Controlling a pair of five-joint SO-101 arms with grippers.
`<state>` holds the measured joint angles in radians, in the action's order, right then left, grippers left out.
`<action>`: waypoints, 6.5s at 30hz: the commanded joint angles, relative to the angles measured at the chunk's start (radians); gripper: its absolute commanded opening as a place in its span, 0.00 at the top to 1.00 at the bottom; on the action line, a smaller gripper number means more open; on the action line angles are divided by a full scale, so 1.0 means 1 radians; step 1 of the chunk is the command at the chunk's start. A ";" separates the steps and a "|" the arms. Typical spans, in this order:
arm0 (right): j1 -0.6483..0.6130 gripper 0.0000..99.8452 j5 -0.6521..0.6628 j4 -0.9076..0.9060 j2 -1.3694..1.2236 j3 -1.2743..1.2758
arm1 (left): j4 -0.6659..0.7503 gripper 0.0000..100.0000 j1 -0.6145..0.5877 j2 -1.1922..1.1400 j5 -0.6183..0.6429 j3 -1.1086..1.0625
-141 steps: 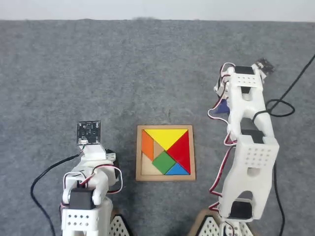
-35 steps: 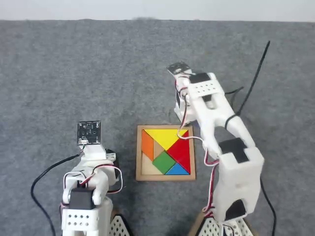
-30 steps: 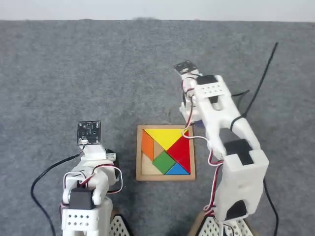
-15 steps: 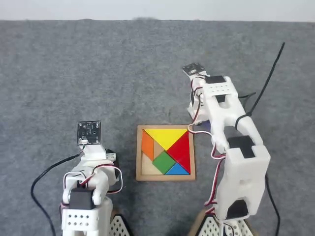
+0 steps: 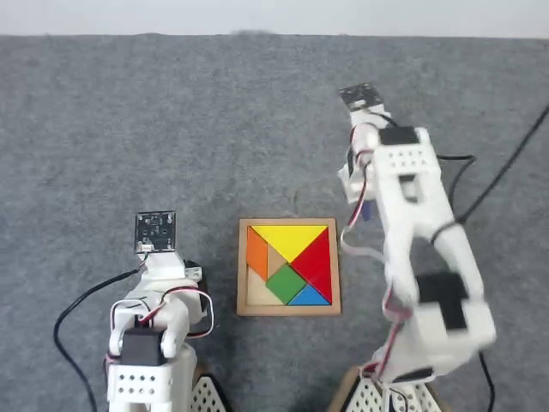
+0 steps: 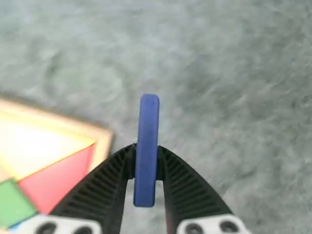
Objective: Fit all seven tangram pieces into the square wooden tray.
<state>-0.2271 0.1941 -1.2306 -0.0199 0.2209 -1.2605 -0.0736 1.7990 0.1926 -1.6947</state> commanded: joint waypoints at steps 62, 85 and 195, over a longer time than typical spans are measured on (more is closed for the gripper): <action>-0.664 0.89 -0.144 0.234 0.131 0.397 | -0.002 0.99 -0.006 0.020 -0.009 0.012; -0.691 0.89 -0.141 0.199 0.189 0.405 | -0.002 0.99 -0.006 0.020 -0.009 0.012; 0.214 0.99 -0.058 0.176 1.828 1.462 | -0.002 0.99 -0.006 0.020 -0.009 0.012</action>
<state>-0.0276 0.1189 -0.9712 1.7185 1.6724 -1.2605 -0.0736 1.7990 0.1926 -1.6947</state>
